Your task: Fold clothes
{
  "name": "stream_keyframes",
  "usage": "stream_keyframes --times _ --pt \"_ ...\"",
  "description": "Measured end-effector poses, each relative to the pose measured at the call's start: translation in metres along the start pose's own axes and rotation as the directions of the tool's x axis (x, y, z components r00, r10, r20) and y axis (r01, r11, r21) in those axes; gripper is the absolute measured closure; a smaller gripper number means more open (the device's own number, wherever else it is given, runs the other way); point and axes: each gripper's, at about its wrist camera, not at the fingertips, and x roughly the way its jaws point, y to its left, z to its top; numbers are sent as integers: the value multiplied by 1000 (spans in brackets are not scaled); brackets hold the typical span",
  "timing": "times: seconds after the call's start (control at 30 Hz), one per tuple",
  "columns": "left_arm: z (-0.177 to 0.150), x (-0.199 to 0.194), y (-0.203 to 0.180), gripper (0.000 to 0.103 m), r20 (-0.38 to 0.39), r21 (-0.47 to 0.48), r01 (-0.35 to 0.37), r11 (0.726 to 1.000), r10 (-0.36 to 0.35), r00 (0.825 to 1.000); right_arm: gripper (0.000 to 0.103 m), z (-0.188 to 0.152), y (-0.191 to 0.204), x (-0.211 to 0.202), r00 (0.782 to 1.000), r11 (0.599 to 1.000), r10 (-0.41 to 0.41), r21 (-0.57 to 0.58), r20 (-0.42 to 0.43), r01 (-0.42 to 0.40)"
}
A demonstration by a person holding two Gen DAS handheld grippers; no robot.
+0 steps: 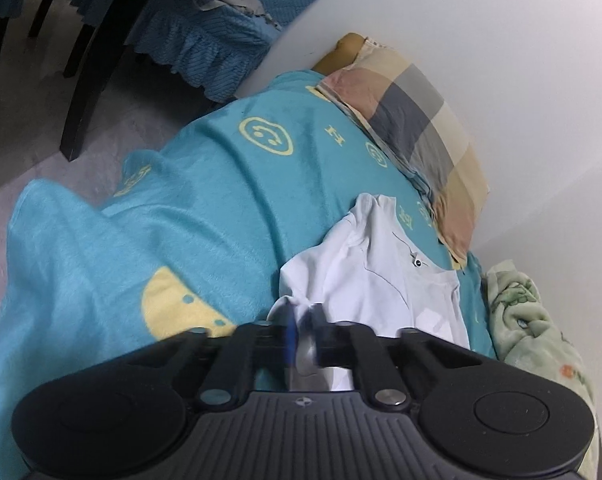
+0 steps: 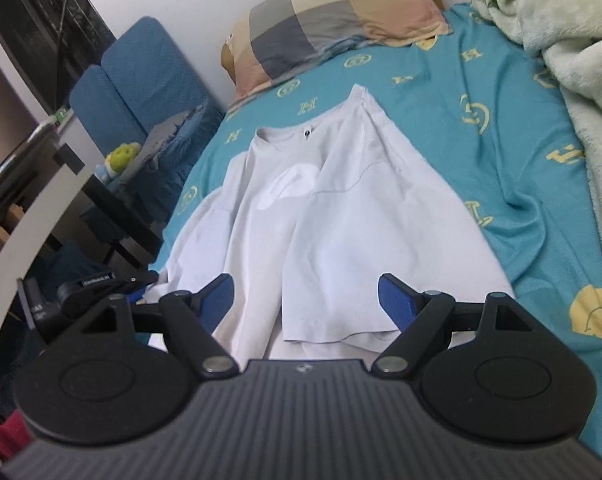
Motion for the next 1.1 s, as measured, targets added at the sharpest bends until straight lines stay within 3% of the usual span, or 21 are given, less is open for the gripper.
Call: stream_keyframes --times 0.2,0.4,0.5,0.63,0.73,0.83,0.9,0.93,1.03,1.1 --pt "20 -25 -3 102 130 -26 24 999 -21 991 22 -4 6 2 1000 1000 -5 -17 -10 5" --pt "89 -37 -11 102 238 -33 -45 998 52 970 22 1 12 3 1000 998 -26 -50 16 27" --pt "132 -30 -17 102 266 1 -117 993 113 957 22 4 13 11 999 998 -29 -53 16 30" --pt "182 0 -22 102 258 60 -235 970 212 943 22 9 15 24 999 997 -42 -65 19 43" --pt "199 37 -16 102 232 120 -325 938 292 928 22 13 12 35 997 995 -69 -75 28 71" --pt "193 71 1 102 182 128 -359 925 334 925 22 15 4 47 996 995 -83 -58 12 84" --pt "185 84 12 101 152 117 -336 935 317 936 22 15 1 54 996 994 -93 -57 0 93" --pt "182 88 15 99 137 116 -336 935 320 937 22 14 0 57 995 994 -97 -60 -4 97" --pt "172 92 19 77 78 117 -344 932 337 938 22 13 -1 62 995 993 -101 -61 -11 100" --pt "164 79 17 70 60 123 -331 936 326 944 22 12 -2 64 995 994 -100 -56 -13 99"
